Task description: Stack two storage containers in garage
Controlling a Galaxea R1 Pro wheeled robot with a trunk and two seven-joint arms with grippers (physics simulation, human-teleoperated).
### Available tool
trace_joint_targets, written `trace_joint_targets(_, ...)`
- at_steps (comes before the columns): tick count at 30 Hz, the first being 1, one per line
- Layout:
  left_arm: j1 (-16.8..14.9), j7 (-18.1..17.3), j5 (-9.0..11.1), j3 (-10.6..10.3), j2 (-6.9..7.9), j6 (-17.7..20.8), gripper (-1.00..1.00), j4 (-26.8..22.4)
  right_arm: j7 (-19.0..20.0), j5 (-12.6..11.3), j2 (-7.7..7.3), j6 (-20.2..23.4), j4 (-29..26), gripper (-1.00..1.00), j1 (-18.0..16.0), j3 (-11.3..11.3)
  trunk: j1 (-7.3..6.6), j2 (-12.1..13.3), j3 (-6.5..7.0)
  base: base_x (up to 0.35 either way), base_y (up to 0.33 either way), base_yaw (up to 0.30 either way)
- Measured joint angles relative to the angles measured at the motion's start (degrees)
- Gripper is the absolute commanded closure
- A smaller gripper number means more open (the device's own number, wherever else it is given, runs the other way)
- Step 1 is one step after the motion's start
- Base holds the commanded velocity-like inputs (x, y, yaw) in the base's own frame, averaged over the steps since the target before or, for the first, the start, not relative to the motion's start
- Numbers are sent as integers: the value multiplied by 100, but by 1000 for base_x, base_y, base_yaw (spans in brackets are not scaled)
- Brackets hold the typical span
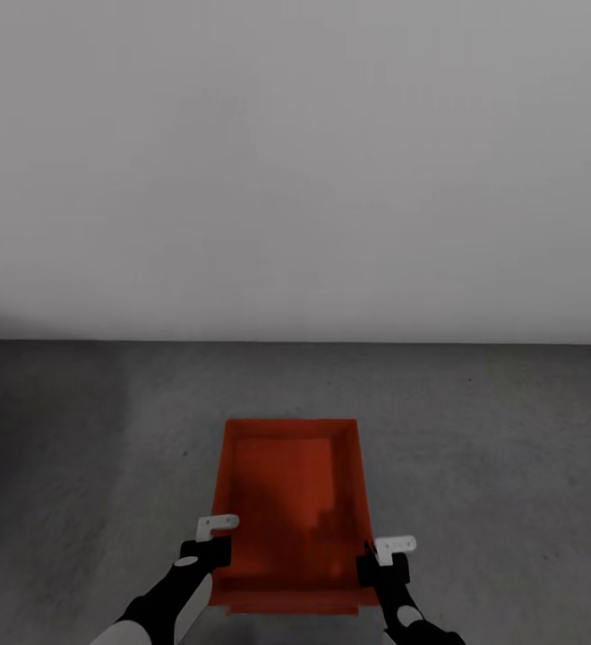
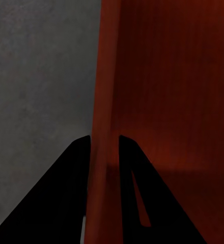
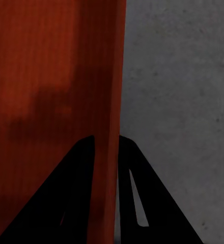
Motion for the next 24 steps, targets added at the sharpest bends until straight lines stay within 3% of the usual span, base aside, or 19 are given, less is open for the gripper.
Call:
trace_joint_targets(8,0,-50,-11,15,-51,-417,100,129,-66,15,-53,-319,4,100,1,106,2,0,0,61,-42,0)
trace_joint_targets(24,0,-53,12,11,-50,-441,100,148,-74,18,-53,-319,3,100,1,120,2,0,0,1,-1,0)
